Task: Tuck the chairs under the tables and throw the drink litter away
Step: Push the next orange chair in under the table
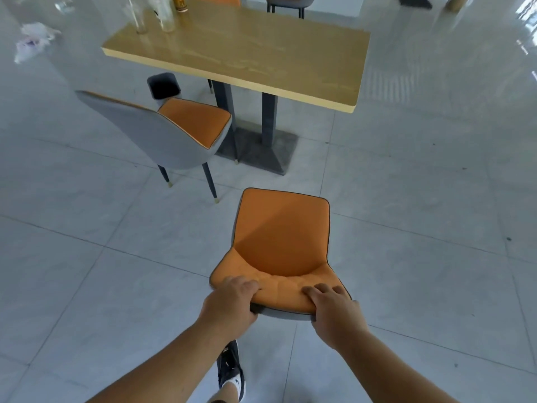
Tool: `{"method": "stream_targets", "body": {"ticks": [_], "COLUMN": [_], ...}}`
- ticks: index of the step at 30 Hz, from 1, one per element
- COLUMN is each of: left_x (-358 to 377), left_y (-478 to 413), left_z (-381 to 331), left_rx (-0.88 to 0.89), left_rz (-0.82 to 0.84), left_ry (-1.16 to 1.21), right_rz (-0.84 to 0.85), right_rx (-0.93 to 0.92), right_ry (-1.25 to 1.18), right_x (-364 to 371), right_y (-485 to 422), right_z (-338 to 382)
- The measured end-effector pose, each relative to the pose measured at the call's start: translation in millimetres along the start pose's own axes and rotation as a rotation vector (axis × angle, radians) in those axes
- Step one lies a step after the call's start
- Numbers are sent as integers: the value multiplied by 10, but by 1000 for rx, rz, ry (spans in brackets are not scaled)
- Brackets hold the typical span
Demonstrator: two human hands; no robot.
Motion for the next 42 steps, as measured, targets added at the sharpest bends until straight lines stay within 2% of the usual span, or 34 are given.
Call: {"method": "stream_targets", "body": {"ticks": [14, 19, 28, 33, 39, 42], "left_x": [-1077, -1389, -1930, -2132, -2180, -2262], "left_y": [-1748, -2466, -3602, -3958, -3998, -4000], "left_z": [886, 1011, 1022, 1109, 1174, 1310], "left_rx": [33, 7, 11, 17, 110, 176], "left_rz": [58, 90, 18, 45, 53, 122], "left_ry": [-83, -100, -42, -63, -84, -49], "right_rz": [-31, -44, -75, -63, -1, -13], "right_rx": [41, 47, 38, 60, 114, 116], "right_ry": [-53, -69, -72, -56, 26, 49], "right_x": [-977, -1324, -2041, -2275, -2287, -2334], "right_y": [-1695, -2356, -3452, -3775, -3771, -3784], "right_z": [482, 410, 135, 174, 257, 543]}}
Point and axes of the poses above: each hand's wrist, its own y-axis away from the middle knuckle, its own x-axis out of the palm, z = x × y, the point moved 6 cm from there along -y, towards the middle knuckle, and after that the axes turned 2 degrees about -x, right-handed, at the moved point
